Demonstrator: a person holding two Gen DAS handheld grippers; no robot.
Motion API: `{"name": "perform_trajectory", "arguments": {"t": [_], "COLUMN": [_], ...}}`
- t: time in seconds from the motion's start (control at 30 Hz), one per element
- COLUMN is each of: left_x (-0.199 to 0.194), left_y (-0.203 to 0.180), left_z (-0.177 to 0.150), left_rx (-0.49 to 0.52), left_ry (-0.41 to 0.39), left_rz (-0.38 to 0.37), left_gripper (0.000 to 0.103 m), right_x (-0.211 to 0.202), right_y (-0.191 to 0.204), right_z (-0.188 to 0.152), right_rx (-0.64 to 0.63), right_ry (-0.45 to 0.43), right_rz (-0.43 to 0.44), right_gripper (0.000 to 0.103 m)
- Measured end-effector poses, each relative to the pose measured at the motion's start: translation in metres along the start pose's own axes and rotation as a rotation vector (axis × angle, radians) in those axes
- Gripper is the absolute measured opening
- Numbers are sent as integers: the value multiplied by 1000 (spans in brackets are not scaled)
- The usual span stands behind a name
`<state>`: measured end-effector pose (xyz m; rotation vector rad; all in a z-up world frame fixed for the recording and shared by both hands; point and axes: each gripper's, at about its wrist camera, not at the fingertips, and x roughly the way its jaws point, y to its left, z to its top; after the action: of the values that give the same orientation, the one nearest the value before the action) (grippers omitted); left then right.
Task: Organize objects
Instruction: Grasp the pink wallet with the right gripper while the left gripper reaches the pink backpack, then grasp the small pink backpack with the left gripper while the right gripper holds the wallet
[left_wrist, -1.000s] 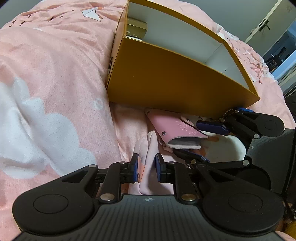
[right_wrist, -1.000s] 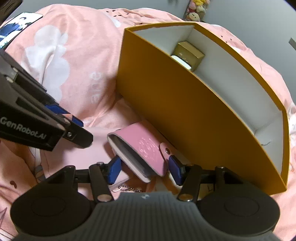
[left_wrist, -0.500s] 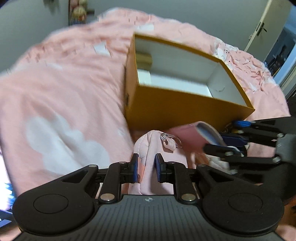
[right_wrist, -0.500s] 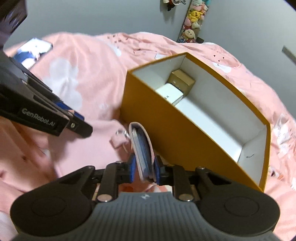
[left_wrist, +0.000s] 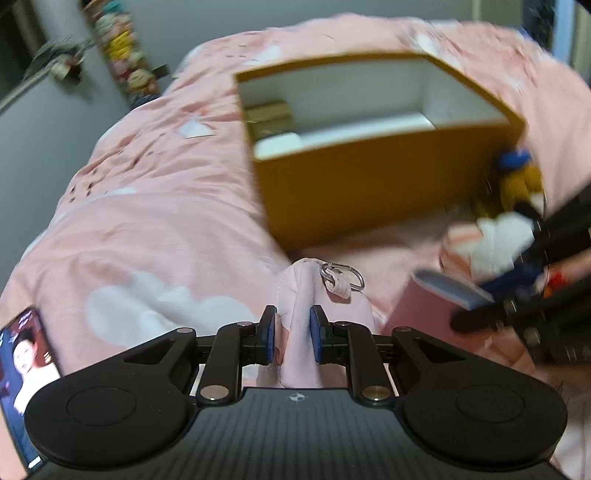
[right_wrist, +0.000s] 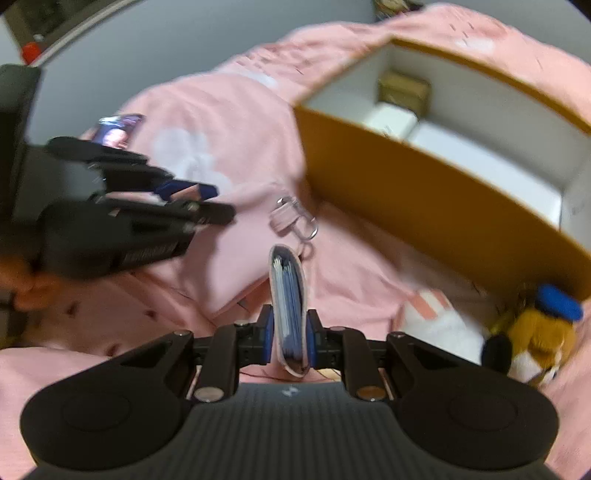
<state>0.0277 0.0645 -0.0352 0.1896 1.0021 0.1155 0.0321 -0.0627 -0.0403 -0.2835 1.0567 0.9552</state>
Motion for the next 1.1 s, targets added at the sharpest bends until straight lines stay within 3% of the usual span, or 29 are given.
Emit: {"name": "perform_trajectory", "arguments": {"t": [0.2, 0.33, 0.47, 0.6, 0.73, 0.97, 1.03, 1.1], "left_x": [0, -8, 1, 14, 8, 21, 13, -2], "left_y": [-2, 10, 28, 39, 50, 31, 28, 34], "left_z": [-2, -1, -4, -9, -8, -10, -9, -6], "left_rx": [-29, -130, -280, -398, -440, -420, -394, -375], "left_ry": [21, 17, 35, 67, 40, 89, 60, 12], "left_rz": [-95, -281, -523, -656, -665, -760, -723, -638], "left_gripper": [23, 28, 29, 33, 48, 40, 37, 37], "right_x": [3, 12, 7, 3, 1, 1, -6, -12], "right_y": [-16, -35, -52, -60, -57, -58, -54, -49], "right_z": [-6, -9, -19, -24, -26, -26, -27, -25], "right_rx": [89, 187, 313, 399, 405, 405, 384, 340], "right_ry": [-24, -18, -37, -59, -71, -72, -101, -122], "right_rz": [-111, -98, -54, -25, -30, -38, -70, -105], "right_gripper": [24, 25, 29, 28, 30, 32, 32, 33]}}
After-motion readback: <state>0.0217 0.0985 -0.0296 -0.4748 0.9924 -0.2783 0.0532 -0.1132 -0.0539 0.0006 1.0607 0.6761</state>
